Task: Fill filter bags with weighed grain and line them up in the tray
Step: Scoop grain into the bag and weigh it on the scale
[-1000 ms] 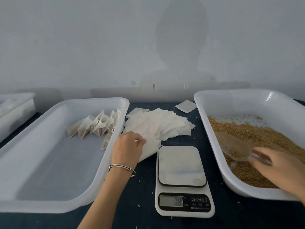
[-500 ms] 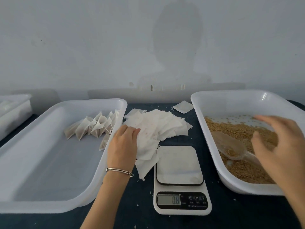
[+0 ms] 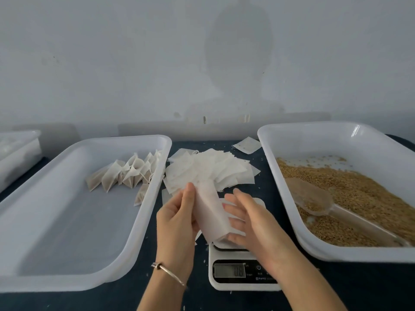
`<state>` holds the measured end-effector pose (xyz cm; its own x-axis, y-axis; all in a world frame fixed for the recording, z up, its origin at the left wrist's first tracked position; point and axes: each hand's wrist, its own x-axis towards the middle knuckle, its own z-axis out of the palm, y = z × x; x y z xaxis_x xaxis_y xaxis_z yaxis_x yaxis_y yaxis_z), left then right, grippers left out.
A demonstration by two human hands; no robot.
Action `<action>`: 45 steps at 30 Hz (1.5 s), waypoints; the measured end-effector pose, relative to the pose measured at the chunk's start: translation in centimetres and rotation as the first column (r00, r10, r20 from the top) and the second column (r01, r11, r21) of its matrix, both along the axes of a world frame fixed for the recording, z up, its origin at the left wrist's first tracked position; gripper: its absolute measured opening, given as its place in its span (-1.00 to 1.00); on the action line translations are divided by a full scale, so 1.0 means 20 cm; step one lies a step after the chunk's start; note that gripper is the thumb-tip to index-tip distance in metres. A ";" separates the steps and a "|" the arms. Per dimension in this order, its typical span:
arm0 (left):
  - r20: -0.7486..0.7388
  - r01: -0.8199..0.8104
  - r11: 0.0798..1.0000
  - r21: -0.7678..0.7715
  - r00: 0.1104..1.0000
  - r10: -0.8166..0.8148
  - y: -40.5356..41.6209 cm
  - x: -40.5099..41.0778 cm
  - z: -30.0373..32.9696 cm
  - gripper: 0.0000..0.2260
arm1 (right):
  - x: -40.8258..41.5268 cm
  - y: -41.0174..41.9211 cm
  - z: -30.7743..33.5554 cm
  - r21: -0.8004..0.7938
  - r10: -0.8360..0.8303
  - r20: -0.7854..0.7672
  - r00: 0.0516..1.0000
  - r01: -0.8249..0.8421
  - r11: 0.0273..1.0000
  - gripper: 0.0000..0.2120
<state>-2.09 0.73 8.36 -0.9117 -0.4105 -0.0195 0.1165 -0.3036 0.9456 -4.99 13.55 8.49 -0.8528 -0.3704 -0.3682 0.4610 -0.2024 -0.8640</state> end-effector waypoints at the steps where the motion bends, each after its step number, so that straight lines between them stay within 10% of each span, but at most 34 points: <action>1: 0.004 0.026 0.997 0.067 1.000 -0.027 0.00 0.00 -0.01 -0.63 | 0.00 0.01 -0.02 -0.015 0.025 0.045 0.999 -0.024 1.000 -0.61; 10: 0.079 0.099 0.988 0.119 0.991 -0.109 0.01 0.01 -0.06 -0.65 | 0.02 0.03 -0.06 -0.262 -0.076 0.133 0.988 0.109 0.959 -0.80; 14: 0.082 -0.004 0.992 -0.127 0.996 0.014 0.01 0.02 -0.10 -0.89 | 0.05 0.08 -0.03 -0.013 -0.138 -0.207 0.969 0.138 0.990 -0.81; 17: -0.090 -0.255 0.869 -0.424 0.967 0.240 0.02 0.04 -0.07 -0.89 | 0.07 0.12 0.02 0.301 -0.096 -0.622 0.777 0.350 0.887 -0.83; 23: -0.068 0.151 0.860 -0.488 0.975 -0.210 0.15 0.10 0.06 -0.75 | 0.11 0.12 0.06 0.341 0.028 -0.860 0.510 0.532 0.775 -0.90; 33: 0.093 0.199 0.895 -0.400 0.980 -0.176 0.17 0.09 0.05 -0.75 | 0.11 0.16 0.04 0.463 0.146 -0.765 0.628 0.377 0.802 -0.85; 40: 0.031 0.069 0.538 -0.840 0.996 -0.079 0.19 0.11 0.05 -0.86 | 0.12 0.17 0.08 0.616 0.296 -0.778 0.553 0.580 0.534 -0.91; 45: -0.151 -0.106 0.395 -0.912 0.985 -0.085 0.20 0.11 0.06 -0.78 | 0.12 0.19 0.13 0.593 0.275 -0.796 0.539 0.600 0.537 -0.81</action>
